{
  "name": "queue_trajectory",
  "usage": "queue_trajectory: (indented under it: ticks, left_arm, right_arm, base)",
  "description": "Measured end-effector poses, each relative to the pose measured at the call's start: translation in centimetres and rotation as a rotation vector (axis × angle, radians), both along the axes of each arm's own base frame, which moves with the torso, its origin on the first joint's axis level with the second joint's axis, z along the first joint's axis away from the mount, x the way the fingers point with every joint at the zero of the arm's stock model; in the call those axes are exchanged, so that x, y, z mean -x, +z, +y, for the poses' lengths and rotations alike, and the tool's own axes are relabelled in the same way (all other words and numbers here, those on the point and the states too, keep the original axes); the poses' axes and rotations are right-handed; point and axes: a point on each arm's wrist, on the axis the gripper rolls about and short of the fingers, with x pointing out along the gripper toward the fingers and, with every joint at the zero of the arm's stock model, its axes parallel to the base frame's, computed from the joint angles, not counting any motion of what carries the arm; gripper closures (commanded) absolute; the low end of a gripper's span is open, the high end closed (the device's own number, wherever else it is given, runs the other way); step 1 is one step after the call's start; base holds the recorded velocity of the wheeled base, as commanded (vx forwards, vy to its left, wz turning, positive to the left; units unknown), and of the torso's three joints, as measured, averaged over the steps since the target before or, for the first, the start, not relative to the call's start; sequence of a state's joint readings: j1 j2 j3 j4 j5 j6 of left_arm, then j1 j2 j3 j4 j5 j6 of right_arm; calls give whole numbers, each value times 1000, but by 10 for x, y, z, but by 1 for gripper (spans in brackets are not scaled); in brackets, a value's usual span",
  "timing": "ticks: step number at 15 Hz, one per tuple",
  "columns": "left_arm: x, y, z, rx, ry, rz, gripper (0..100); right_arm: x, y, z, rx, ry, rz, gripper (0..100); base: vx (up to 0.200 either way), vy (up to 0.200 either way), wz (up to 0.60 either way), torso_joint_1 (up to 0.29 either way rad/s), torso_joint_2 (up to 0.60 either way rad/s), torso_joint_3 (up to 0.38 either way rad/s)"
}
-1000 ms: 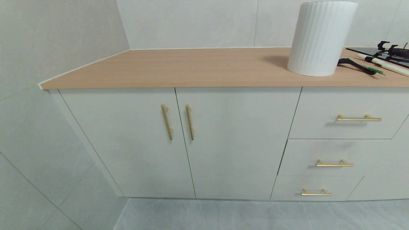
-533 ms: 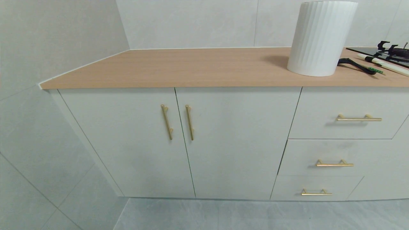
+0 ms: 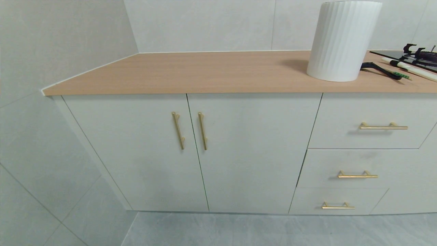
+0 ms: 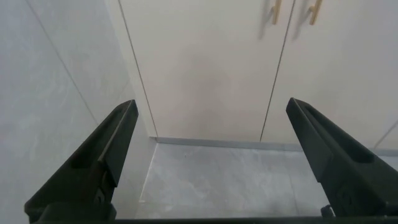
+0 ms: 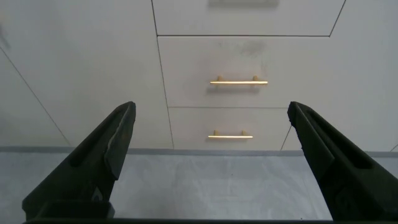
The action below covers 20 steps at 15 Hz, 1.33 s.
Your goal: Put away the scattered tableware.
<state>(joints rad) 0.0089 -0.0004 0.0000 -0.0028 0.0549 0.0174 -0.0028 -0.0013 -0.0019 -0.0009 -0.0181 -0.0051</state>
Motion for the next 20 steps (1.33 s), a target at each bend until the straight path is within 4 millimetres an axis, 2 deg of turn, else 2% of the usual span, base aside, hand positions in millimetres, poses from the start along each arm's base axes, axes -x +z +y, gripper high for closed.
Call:
queue_trajectory:
  ticks: [13, 20]
  left_arm:
    - [0, 0, 0, 19, -2, -2, 0]
    - [0, 0, 0, 8, -3, -1, 0]
  right_arm:
    - [0, 0, 0, 0, 0, 2, 0]
    - [0, 0, 0, -1, 0, 2, 0]
  base:
    - [0, 0, 0, 0, 0, 0]
    - [0, -200, 0, 2, 2, 3]
